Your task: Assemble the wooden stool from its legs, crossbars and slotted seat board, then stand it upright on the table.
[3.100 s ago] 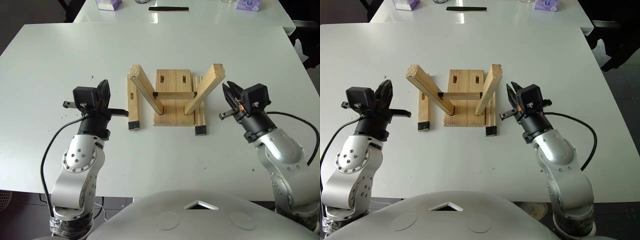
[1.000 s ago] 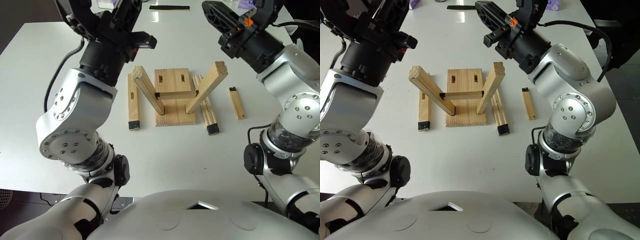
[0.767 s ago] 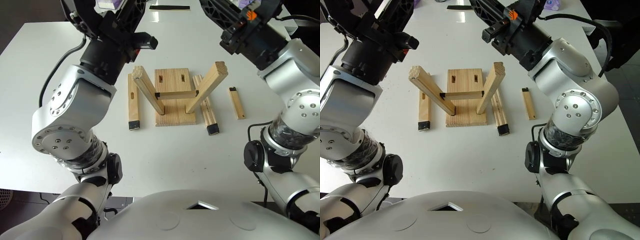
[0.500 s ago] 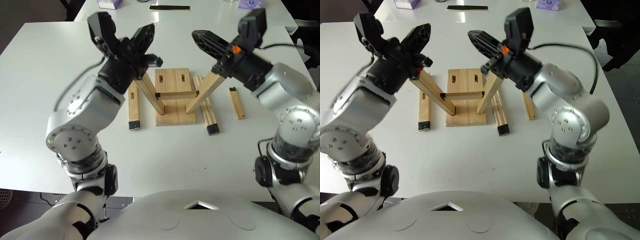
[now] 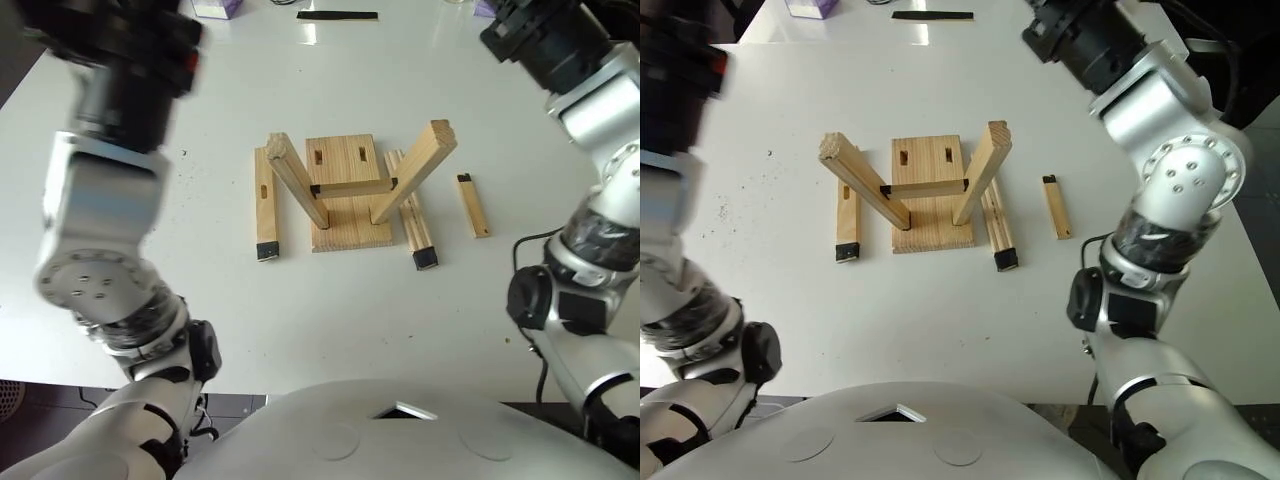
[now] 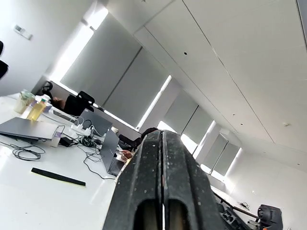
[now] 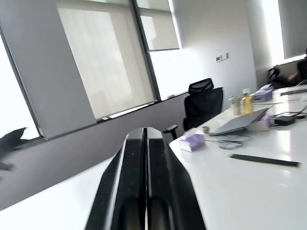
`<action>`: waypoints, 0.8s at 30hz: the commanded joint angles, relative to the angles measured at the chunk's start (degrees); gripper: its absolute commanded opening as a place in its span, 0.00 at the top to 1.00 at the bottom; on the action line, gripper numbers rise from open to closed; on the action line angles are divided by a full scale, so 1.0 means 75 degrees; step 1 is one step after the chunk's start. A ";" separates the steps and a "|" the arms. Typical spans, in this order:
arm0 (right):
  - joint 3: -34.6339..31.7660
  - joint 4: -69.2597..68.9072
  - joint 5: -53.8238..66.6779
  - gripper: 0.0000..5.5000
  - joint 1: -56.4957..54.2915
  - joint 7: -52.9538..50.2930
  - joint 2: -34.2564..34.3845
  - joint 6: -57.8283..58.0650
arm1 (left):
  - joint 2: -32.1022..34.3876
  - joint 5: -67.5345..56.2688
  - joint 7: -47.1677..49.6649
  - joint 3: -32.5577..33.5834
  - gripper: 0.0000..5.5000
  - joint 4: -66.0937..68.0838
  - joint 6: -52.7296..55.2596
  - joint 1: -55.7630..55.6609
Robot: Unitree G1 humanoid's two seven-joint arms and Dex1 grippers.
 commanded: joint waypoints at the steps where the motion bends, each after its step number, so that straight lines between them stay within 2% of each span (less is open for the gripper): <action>1: 0.2484 0.1314 -0.2515 1.00 0.1644 0.2267 -0.1334 -0.2091 | 0.1188 0.1788 -0.2860 -0.0655 1.00 0.0805 0.0612 0.3088; 4: 0.3508 0.1828 -0.3456 1.00 0.2133 0.3618 -0.1600 -0.3462 | 0.2321 0.4178 -0.4512 -0.2603 1.00 0.0583 0.0128 0.5024; 5: 0.3613 0.1802 -0.3487 1.00 0.2222 0.3936 -0.1587 -0.3664 | 0.2465 0.4565 -0.4848 -0.3061 1.00 0.0354 0.0012 0.5358; 7: 0.3622 0.1678 -0.3402 1.00 0.2307 0.4385 -0.1488 -0.3893 | 0.2380 0.4862 -0.5173 -0.3447 1.00 0.0130 -0.0132 0.5603; 16: 0.4192 0.1327 -0.3687 1.00 0.2357 0.5271 -0.0992 -0.4104 | 0.1529 0.6236 -0.5295 -0.4355 1.00 0.0561 -0.0553 0.4780; 24: 0.4752 0.0958 -0.4245 1.00 0.2689 0.5190 -0.0601 -0.4126 | 0.1737 0.7716 -0.5390 -0.4054 1.00 0.2117 -0.0921 0.4345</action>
